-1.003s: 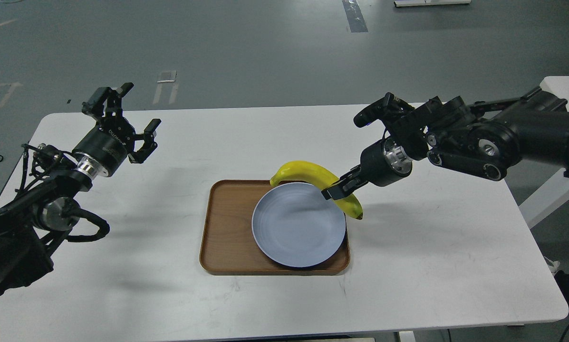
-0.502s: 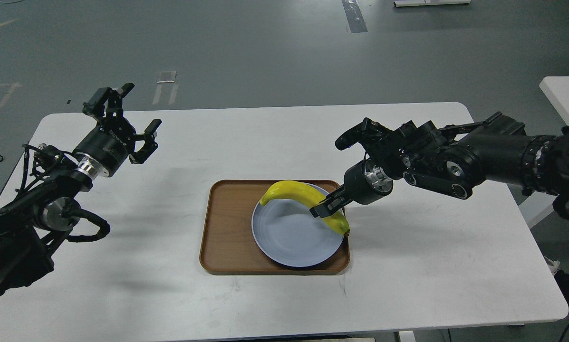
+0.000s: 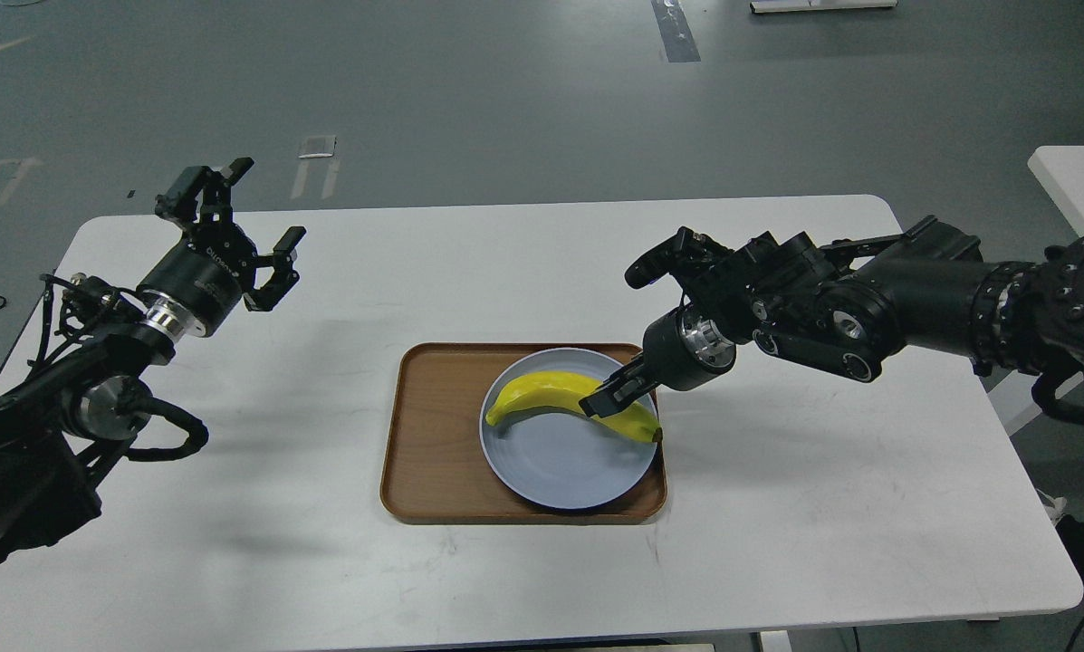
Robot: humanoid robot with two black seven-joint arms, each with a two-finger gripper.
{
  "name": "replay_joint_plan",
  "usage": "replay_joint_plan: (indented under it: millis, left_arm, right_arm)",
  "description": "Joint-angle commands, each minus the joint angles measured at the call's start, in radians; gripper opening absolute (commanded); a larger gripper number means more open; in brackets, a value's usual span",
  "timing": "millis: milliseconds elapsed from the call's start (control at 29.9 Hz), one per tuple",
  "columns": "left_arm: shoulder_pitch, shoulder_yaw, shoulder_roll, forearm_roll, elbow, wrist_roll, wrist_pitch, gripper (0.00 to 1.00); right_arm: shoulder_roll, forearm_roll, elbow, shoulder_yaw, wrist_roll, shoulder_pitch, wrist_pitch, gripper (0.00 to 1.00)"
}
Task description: Place banana on plate with both arms
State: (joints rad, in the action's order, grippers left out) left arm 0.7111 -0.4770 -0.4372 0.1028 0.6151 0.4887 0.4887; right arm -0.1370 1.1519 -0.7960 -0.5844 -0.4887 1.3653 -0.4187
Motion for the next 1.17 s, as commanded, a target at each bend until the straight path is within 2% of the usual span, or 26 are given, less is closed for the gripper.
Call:
replay_joint_plan:
  millis: [0,100,368,435,602,702,903,1137]
  left_arm:
    - [0.001,0.000,0.000,0.000,0.000,0.000,0.000,0.98]
    - [0.001,0.000,-0.002,0.000,0.000,0.000,0.000,0.98]
    - [0.002,0.000,-0.009,0.000,0.002,0.000,0.000,0.98]
    - [0.002,0.001,-0.008,0.000,0.002,0.000,0.000,0.98]
    - [0.001,0.001,0.001,0.001,0.002,0.000,0.000,0.98]
    - [-0.001,0.003,0.021,0.002,-0.008,0.000,0.000,0.98]
    - [-0.004,0.008,0.069,0.006,-0.021,0.000,0.000,0.98]
    - [-0.004,0.008,0.112,0.006,-0.064,0.000,0.000,0.98]
  right_arm:
    - [-0.003,-0.001,0.001,0.012,0.000,0.000,0.000,0.95]
    - [-0.019,-0.006,0.001,0.032,0.000,0.011,0.000,0.95]
    - [-0.229,-0.233,-0.009,0.193,0.000,0.028,0.009,0.97]
    - [-0.297,-0.377,-0.012,0.276,0.000,-0.035,0.009,0.97]
    - [-0.377,-0.623,-0.008,0.489,0.000,-0.226,0.009,0.97]
    - [-0.385,-0.792,-0.009,0.688,0.000,-0.406,0.008,0.97]
    - [-0.371,-0.896,-0.014,0.954,0.000,-0.667,0.001,0.97]
    - [-0.371,-0.914,-0.015,1.015,0.000,-0.750,-0.002,0.98]
